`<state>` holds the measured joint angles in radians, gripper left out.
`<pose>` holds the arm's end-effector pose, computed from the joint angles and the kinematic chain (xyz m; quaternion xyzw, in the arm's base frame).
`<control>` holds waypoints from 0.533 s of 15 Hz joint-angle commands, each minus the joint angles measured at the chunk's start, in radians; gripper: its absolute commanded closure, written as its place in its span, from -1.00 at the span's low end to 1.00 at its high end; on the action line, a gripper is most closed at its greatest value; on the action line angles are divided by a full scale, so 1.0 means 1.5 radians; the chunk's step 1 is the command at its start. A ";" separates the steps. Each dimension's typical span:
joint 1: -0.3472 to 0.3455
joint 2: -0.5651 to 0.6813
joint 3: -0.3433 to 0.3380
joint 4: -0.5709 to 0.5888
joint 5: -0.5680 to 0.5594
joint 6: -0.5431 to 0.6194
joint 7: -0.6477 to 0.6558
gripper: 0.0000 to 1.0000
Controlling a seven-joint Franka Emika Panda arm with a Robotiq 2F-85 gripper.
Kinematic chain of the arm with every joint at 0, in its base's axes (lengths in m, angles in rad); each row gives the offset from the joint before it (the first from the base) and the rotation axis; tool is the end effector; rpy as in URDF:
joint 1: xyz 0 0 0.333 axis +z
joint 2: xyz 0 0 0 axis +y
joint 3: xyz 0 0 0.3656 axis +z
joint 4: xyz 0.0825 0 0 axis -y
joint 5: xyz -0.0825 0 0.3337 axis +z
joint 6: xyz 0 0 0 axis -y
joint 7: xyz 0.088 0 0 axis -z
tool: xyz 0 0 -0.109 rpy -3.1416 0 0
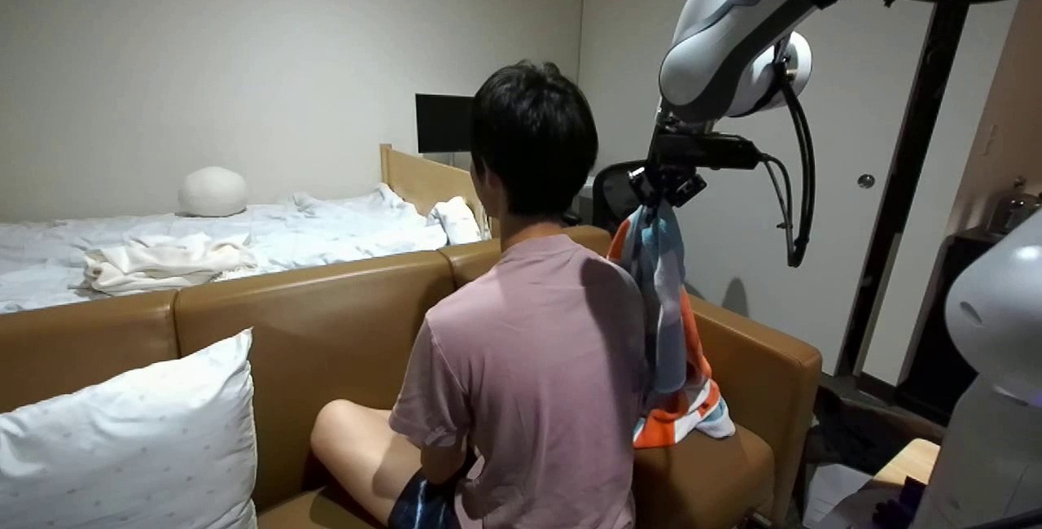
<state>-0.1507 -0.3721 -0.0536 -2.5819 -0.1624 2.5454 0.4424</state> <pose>0.3721 -0.0770 0.4965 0.9509 -0.2567 0.1712 0.0261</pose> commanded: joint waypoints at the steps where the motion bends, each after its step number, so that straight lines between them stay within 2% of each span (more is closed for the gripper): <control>1: -0.024 -0.049 0.048 0.002 -0.011 -0.061 0.015 0.97; 5: -0.012 -0.004 0.115 0.034 -0.019 -0.084 0.052 0.97; 8: 0.010 0.063 0.171 0.065 -0.023 -0.106 0.092 0.97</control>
<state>-0.1608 -0.3780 0.1366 -2.5525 -0.1661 2.4296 0.4997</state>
